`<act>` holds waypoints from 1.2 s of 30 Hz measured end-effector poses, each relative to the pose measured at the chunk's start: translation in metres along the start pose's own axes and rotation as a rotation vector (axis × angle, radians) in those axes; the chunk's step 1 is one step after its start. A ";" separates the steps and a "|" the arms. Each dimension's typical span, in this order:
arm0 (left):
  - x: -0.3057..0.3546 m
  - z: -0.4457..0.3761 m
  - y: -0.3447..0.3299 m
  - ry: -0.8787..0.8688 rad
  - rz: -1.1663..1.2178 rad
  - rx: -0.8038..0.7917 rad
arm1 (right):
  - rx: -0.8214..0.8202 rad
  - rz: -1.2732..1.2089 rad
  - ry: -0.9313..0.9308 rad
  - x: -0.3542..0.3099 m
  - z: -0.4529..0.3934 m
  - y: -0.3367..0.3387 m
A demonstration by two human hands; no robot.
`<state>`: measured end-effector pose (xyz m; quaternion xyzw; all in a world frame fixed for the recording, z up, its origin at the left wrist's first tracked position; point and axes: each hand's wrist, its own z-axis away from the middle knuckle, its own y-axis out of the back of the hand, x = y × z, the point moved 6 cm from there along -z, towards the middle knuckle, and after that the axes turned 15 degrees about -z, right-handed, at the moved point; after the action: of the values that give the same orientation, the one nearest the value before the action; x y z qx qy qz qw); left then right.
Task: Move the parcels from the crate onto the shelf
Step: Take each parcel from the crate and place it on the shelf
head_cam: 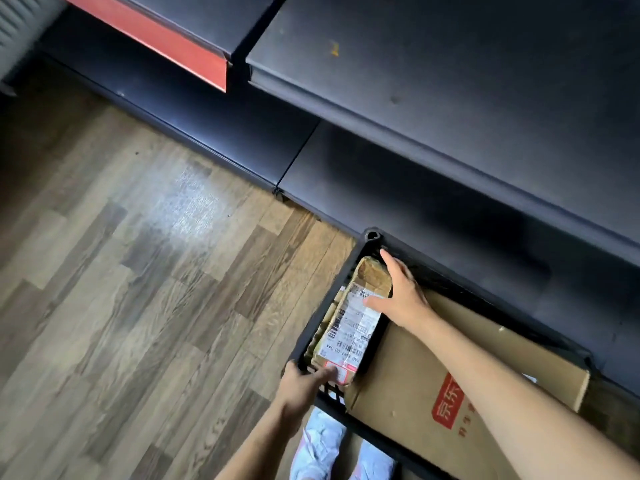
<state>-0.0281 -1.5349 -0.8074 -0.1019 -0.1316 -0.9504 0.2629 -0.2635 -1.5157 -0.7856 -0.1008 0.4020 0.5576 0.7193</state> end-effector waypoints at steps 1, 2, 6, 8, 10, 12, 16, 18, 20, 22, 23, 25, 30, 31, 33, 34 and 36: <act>0.002 0.000 -0.004 0.005 0.063 -0.035 | -0.017 -0.008 -0.002 0.003 -0.003 -0.003; 0.005 0.001 -0.007 0.003 0.129 -0.070 | -0.018 -0.014 0.003 0.005 -0.004 -0.003; 0.010 0.000 -0.011 0.029 0.302 -0.067 | 0.039 0.027 0.016 0.012 -0.007 -0.005; 0.011 0.001 -0.012 0.048 0.354 -0.059 | 0.068 0.030 0.014 0.012 -0.006 -0.004; 0.014 0.005 -0.011 0.051 0.368 -0.071 | 0.099 0.012 0.012 0.011 -0.003 -0.002; 0.017 0.008 -0.009 0.037 0.362 -0.083 | 0.129 -0.014 0.016 0.008 0.003 0.000; 0.024 0.019 0.000 0.005 0.355 -0.053 | 0.179 -0.086 0.025 -0.001 0.022 0.008; 0.029 0.028 0.002 -0.012 0.358 -0.054 | 0.210 -0.127 0.041 -0.009 0.033 0.016; 0.034 0.037 0.004 -0.035 0.359 -0.047 | 0.238 -0.163 0.055 -0.017 0.046 0.025; 0.042 0.049 0.004 -0.081 0.341 -0.051 | 0.264 -0.196 0.064 -0.025 0.059 0.035; 0.047 0.057 0.003 -0.107 0.325 -0.056 | 0.281 -0.209 0.067 -0.028 0.066 0.042; 0.059 0.073 0.002 -0.146 0.308 -0.055 | 0.327 -0.223 0.069 -0.033 0.082 0.056; 0.095 0.128 0.003 -0.274 0.253 -0.047 | 0.455 -0.206 0.066 -0.047 0.130 0.096; 0.105 0.142 0.003 -0.310 0.224 -0.049 | 0.478 -0.213 0.068 -0.051 0.143 0.104; 0.123 0.169 0.006 -0.379 0.179 -0.043 | 0.512 -0.272 0.065 -0.060 0.170 0.117; 0.133 0.183 0.007 -0.408 0.164 -0.034 | 0.530 -0.323 0.066 -0.065 0.184 0.123; 0.152 0.209 0.007 -0.459 0.136 -0.004 | 0.593 -0.412 0.073 -0.072 0.217 0.136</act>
<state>-0.1256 -1.5491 -0.5685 -0.3243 -0.1788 -0.8827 0.2895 -0.2867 -1.3900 -0.5525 0.0135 0.5428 0.2559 0.7998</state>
